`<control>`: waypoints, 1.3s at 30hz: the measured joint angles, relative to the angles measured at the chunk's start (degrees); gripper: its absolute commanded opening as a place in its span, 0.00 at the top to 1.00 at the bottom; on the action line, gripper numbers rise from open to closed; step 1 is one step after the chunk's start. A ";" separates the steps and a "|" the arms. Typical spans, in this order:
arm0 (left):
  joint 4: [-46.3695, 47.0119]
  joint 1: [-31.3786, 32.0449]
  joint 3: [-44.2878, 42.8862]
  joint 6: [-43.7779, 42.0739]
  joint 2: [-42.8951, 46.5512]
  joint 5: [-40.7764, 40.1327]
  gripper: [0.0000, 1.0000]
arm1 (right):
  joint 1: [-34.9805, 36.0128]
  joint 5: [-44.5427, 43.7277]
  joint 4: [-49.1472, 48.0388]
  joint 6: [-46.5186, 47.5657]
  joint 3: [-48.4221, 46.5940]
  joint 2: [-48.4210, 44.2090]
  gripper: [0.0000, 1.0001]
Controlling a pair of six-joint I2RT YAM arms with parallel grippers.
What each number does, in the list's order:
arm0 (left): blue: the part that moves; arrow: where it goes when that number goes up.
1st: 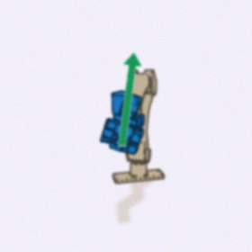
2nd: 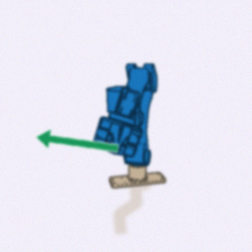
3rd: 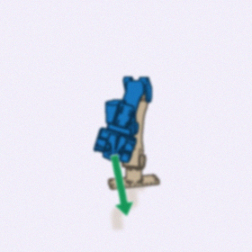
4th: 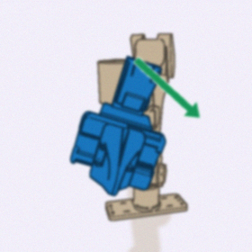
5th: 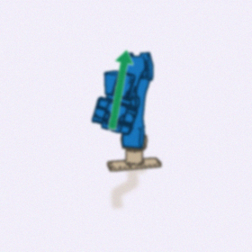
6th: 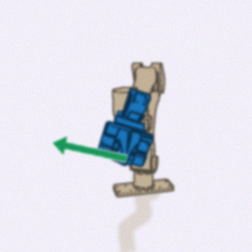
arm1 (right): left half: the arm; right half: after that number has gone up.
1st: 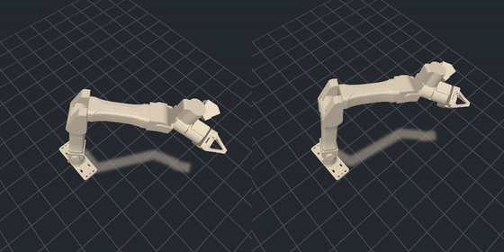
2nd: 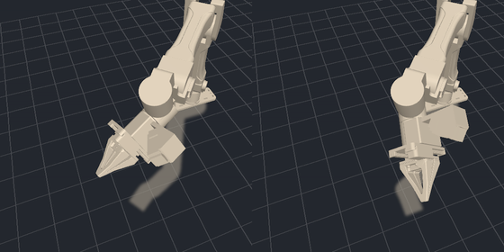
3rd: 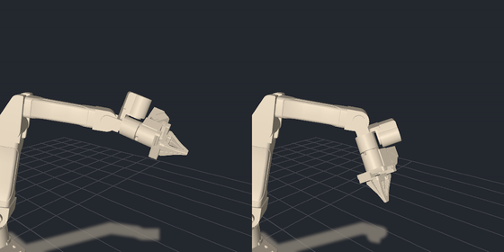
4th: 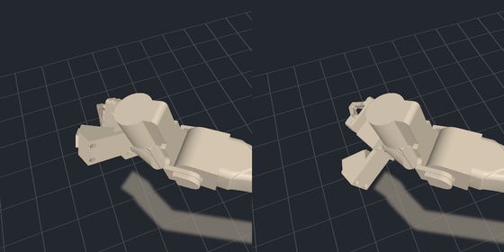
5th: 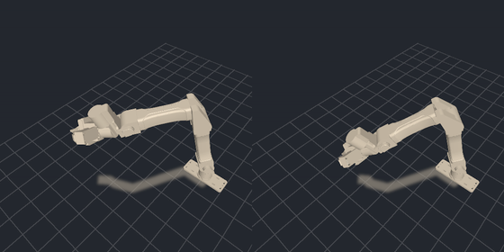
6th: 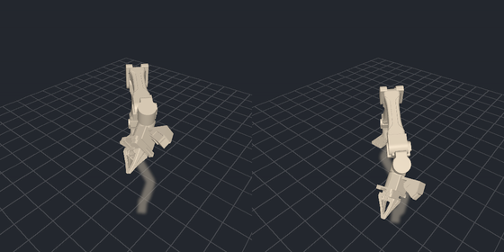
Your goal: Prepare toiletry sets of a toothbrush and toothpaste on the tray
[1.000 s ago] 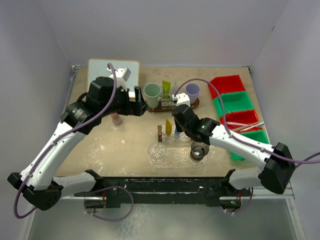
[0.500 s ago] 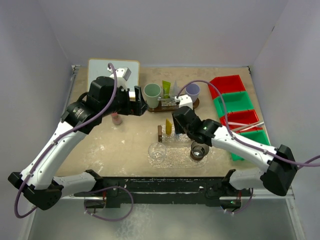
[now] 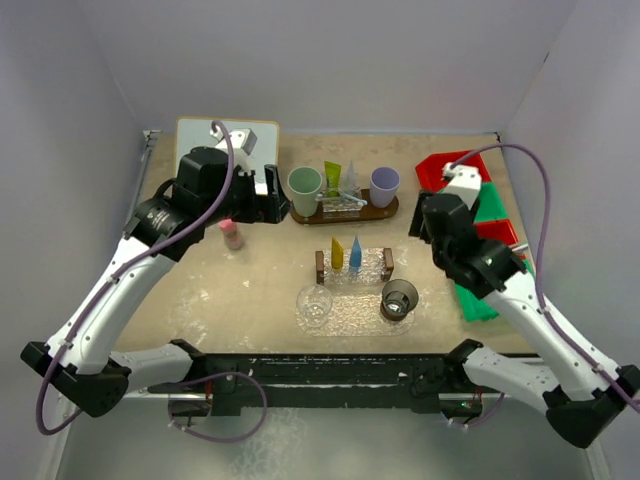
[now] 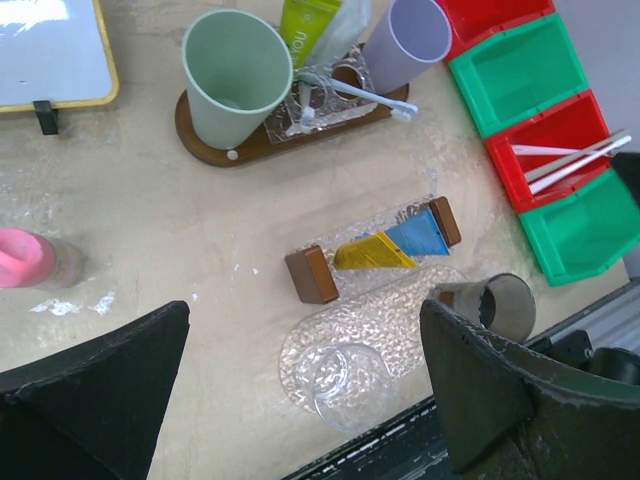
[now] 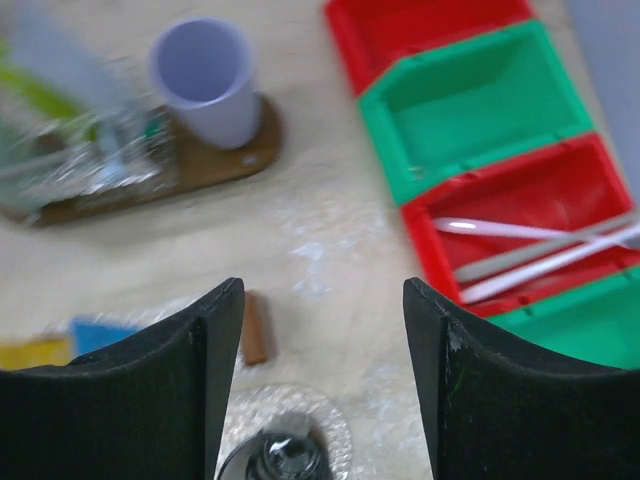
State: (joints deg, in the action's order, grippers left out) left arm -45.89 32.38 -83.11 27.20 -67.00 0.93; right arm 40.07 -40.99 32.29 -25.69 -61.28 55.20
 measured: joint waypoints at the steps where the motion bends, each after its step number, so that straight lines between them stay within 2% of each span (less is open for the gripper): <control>1: 0.02 -0.55 -0.11 -0.20 -0.42 0.00 0.07 | -4.15 -0.28 1.18 -1.77 -0.66 1.01 0.34; 5: -0.07 -3.63 -1.51 -1.14 -2.95 0.24 0.07 | -16.00 -1.07 4.20 -9.73 -3.65 8.33 0.43; 10: -0.17 -7.34 -4.15 -1.99 -5.90 0.26 0.07 | -25.64 -0.31 9.53 -22.62 -6.62 19.28 0.53; 14: -0.59 -7.78 -4.87 -2.89 -6.69 -0.15 0.07 | -33.20 1.62 12.74 -31.21 -7.76 26.10 0.55; 18: -0.90 -8.11 -4.87 -2.99 -7.48 -0.76 0.07 | -39.71 1.84 14.86 -35.67 -8.15 29.70 0.61; 23: -0.87 -8.63 -4.87 -3.37 -9.75 -0.76 0.07 | -45.81 2.27 12.00 -35.52 -6.60 30.32 0.65; 30: -0.76 -9.49 -5.18 -4.50 -14.91 1.11 0.06 | -51.84 4.68 3.98 -28.55 -2.64 30.32 0.71; 39: -0.02 -11.08 -5.79 -5.51 -17.40 3.82 0.04 | -55.28 6.27 -0.96 -23.50 -2.05 31.85 0.73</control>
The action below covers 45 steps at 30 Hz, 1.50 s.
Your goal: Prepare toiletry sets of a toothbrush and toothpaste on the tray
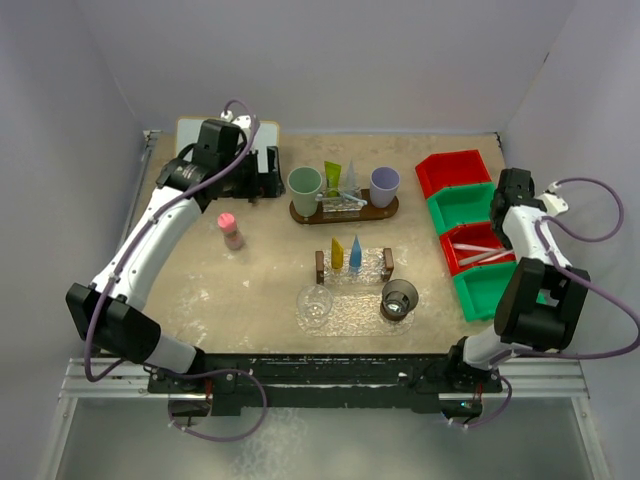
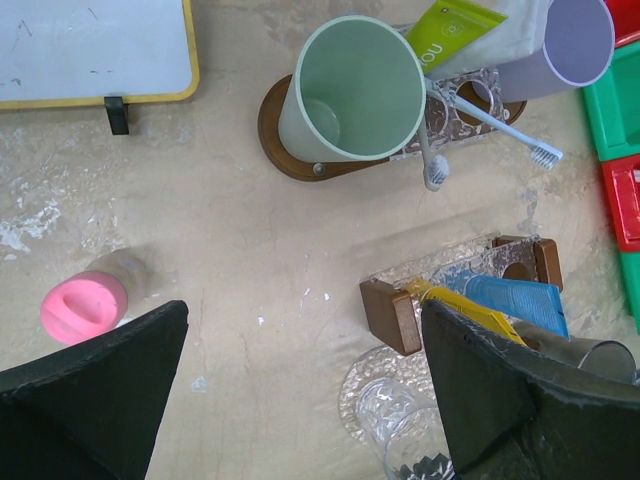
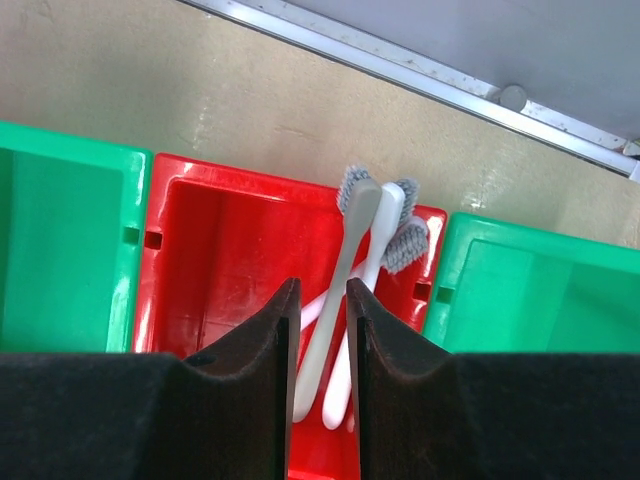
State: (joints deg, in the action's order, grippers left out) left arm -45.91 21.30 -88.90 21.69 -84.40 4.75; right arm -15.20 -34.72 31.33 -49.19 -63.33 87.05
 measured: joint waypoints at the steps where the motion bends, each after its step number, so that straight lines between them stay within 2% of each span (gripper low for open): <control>1: 0.07 -0.20 -0.04 -0.04 -0.09 0.22 0.04 | -0.09 0.04 -0.42 0.35 0.00 0.50 0.73; 31: -0.87 -1.79 -1.66 -0.33 -0.13 1.44 0.04 | -1.11 0.35 -2.86 -0.35 1.29 5.40 0.74; 40: -1.99 -1.79 -1.75 -0.31 0.11 1.42 0.03 | -1.49 0.42 -3.02 -0.33 1.07 5.86 0.90; 45: -2.12 -1.79 -1.75 -0.31 1.53 1.46 0.03 | -1.68 2.23 -2.62 0.79 0.26 4.44 0.95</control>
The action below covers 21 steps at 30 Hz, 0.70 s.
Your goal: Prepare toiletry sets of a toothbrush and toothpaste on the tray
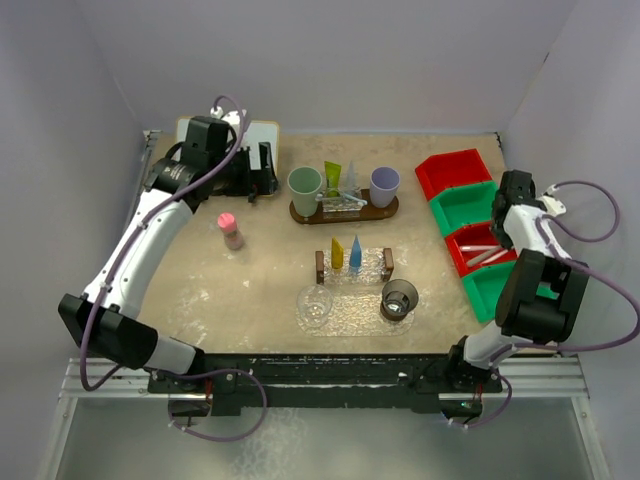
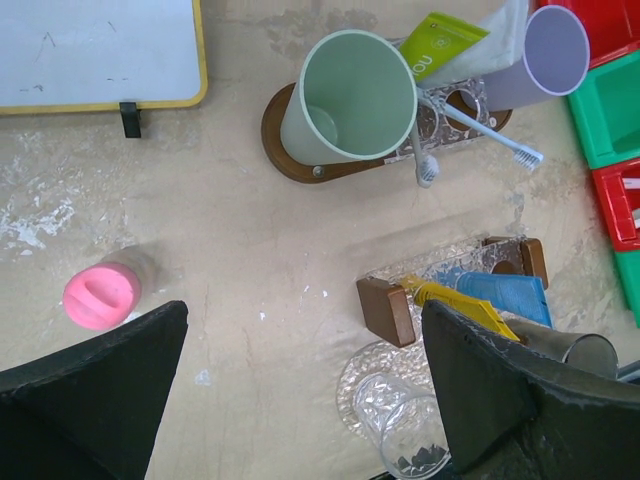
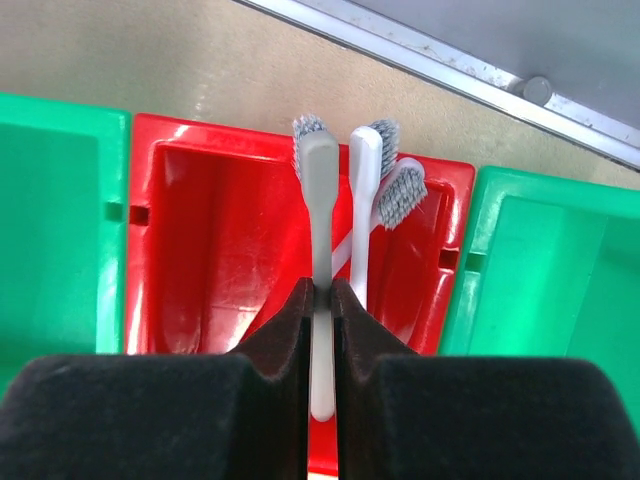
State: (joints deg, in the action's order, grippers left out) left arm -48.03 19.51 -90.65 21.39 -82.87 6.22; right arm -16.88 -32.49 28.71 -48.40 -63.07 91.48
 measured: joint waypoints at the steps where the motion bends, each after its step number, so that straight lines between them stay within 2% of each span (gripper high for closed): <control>1: 0.02 0.00 0.00 -0.02 0.39 0.07 0.03 | -0.02 0.70 0.15 0.68 0.00 -0.96 0.97; 2: 0.07 0.00 0.00 0.00 0.90 0.17 0.03 | -0.02 1.14 0.09 1.29 0.00 -1.90 1.00; 8: 0.37 0.00 0.17 0.00 6.03 1.42 0.03 | -0.04 6.10 -4.61 8.20 1.79 -11.32 1.00; 11: 0.33 0.00 0.46 0.00 9.33 1.92 0.03 | -0.04 9.81 -10.08 13.05 5.27 -16.48 1.00; 21: 0.31 -0.02 2.21 0.42 18.29 4.31 0.04 | 1.97 35.95 -30.64 34.27 17.35 -33.31 1.00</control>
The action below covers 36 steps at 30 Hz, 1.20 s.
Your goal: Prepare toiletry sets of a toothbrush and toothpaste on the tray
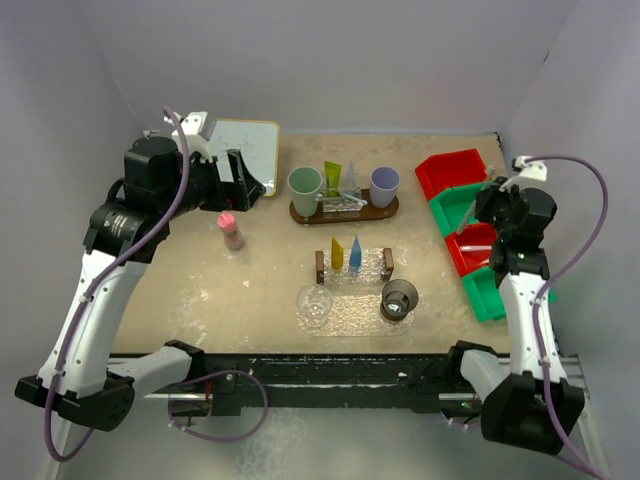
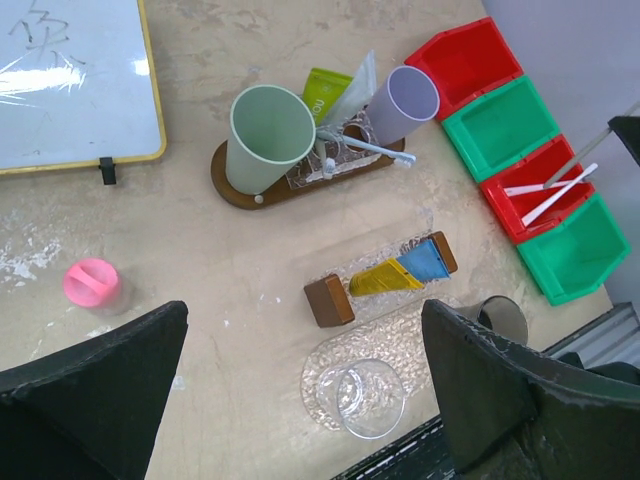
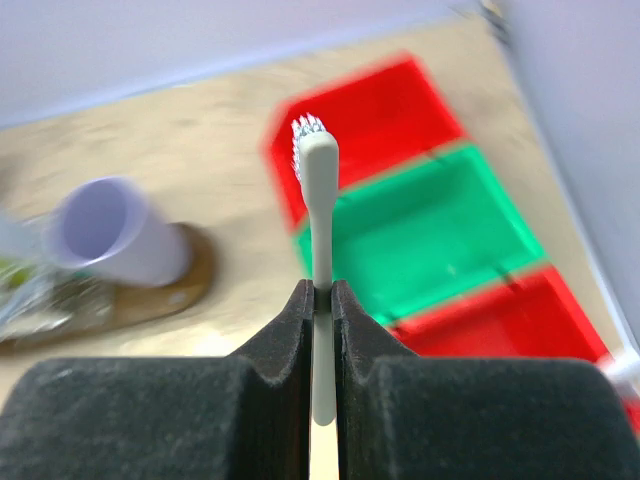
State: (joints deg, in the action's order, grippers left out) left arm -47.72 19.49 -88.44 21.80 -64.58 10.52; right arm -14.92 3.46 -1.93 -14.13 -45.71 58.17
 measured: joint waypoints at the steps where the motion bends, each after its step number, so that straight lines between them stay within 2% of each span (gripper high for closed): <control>1: 0.00 0.00 0.33 0.17 0.48 0.17 0.04 | 1.42 3.30 -0.83 2.64 -0.11 -1.66 1.00; 7: 0.26 -0.02 0.50 2.71 0.24 2.93 0.04 | 15.04 24.74 -0.96 11.28 -4.22 -6.19 1.00; 9: 0.83 -0.02 0.74 3.80 0.07 3.80 0.04 | 19.37 28.46 -0.92 11.54 -4.31 -7.02 1.00; 13: 1.70 -0.02 1.46 5.79 -0.02 5.14 0.04 | 32.74 33.68 -0.90 9.68 -4.31 -7.56 1.00; 19: 1.77 -0.02 1.46 6.49 0.20 5.03 0.04 | 51.95 32.44 -4.87 6.49 -1.53 -6.91 1.00; 24: 1.75 -0.02 1.46 6.71 1.44 3.91 0.04 | 62.95 25.77 -12.41 5.29 0.28 0.39 1.00; 27: 1.73 -0.02 1.46 6.71 2.03 3.52 0.04 | 66.38 22.10 -16.98 5.42 1.97 5.88 1.00; 31: 1.27 -0.02 1.42 6.60 2.25 2.95 0.04 | 66.95 18.62 -20.17 6.03 2.36 11.80 1.00; 36: -0.52 -0.02 0.31 5.97 2.25 2.21 0.04 | 67.01 16.83 -23.37 6.16 4.90 14.32 1.00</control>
State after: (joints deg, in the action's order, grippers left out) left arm -48.25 19.46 -88.14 27.77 -62.33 12.73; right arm 52.10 20.29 -25.30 -7.97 -40.82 72.49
